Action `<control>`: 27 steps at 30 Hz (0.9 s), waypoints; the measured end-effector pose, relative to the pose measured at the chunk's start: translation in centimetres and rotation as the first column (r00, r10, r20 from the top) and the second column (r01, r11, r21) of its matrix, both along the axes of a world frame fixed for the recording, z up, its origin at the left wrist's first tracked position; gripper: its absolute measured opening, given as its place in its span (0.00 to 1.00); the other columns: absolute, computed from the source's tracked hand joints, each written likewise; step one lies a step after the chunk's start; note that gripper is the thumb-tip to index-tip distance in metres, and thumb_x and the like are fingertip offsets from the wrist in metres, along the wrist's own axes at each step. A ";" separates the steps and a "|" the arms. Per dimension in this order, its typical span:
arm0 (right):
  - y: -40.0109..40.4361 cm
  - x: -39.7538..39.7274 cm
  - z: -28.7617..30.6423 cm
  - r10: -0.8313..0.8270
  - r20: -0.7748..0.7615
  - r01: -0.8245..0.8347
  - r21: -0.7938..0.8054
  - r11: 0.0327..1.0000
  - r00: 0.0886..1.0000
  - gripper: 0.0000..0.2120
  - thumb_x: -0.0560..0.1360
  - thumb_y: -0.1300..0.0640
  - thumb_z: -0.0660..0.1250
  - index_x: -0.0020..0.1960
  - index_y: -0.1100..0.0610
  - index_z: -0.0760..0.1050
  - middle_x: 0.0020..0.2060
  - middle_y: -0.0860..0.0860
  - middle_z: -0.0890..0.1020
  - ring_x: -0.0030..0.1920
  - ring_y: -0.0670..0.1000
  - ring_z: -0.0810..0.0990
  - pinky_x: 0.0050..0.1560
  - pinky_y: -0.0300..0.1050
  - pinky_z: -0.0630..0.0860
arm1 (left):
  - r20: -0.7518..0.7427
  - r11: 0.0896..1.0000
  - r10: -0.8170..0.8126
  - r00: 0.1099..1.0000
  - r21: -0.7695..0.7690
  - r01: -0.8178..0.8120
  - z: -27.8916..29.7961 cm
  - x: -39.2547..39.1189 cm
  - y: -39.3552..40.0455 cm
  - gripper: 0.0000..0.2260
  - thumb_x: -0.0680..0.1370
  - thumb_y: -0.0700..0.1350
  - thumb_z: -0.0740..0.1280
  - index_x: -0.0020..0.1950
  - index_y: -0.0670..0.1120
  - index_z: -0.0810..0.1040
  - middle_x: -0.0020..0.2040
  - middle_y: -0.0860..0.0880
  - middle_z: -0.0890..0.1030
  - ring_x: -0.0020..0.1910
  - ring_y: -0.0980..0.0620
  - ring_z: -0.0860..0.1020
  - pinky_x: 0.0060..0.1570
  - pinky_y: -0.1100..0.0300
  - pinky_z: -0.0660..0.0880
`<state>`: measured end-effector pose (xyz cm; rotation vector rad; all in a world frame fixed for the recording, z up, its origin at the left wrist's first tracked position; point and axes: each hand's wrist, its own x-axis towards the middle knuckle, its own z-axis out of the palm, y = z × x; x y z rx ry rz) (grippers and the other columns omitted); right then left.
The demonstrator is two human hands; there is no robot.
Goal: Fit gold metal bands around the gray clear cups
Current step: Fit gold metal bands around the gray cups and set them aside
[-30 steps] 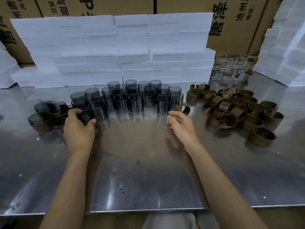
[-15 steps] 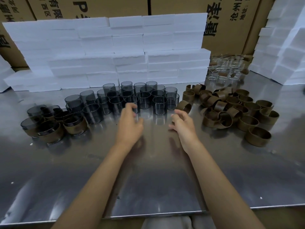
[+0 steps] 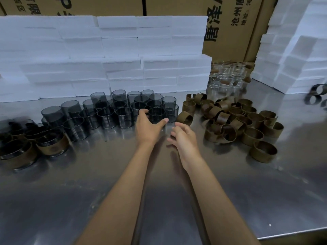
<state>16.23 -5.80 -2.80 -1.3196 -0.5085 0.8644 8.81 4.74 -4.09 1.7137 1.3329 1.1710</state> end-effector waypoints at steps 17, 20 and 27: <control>-1.1 -1.6 1.5 0.198 0.000 -0.197 0.105 0.975 0.980 0.24 0.78 0.36 0.65 0.63 0.52 0.79 0.53 0.56 0.87 0.55 0.54 0.86 0.57 0.51 0.82 | 0.562 0.784 -0.387 0.731 -0.217 0.582 2.8 -4.8 -5.7 0.16 0.69 0.62 0.75 0.48 0.53 0.88 0.49 0.48 0.86 0.47 0.53 0.81 0.50 0.55 0.71; -1.8 -1.9 1.9 0.342 -0.141 -0.313 0.193 0.930 0.929 0.30 0.76 0.39 0.67 0.67 0.60 0.77 0.60 0.64 0.83 0.62 0.61 0.82 0.64 0.57 0.79 | 0.507 0.756 -0.444 0.739 -0.231 0.613 3.4 -5.2 -6.1 0.16 0.68 0.64 0.72 0.48 0.56 0.87 0.50 0.48 0.86 0.50 0.52 0.83 0.51 0.56 0.74; -1.0 -1.7 3.5 0.446 -0.171 -0.379 0.318 0.869 0.879 0.29 0.77 0.35 0.65 0.65 0.57 0.77 0.62 0.62 0.83 0.63 0.62 0.82 0.66 0.60 0.78 | 0.441 0.852 -0.378 0.814 -0.178 0.493 4.3 -5.5 -6.0 0.23 0.74 0.66 0.71 0.60 0.53 0.86 0.62 0.50 0.83 0.65 0.53 0.79 0.72 0.50 0.69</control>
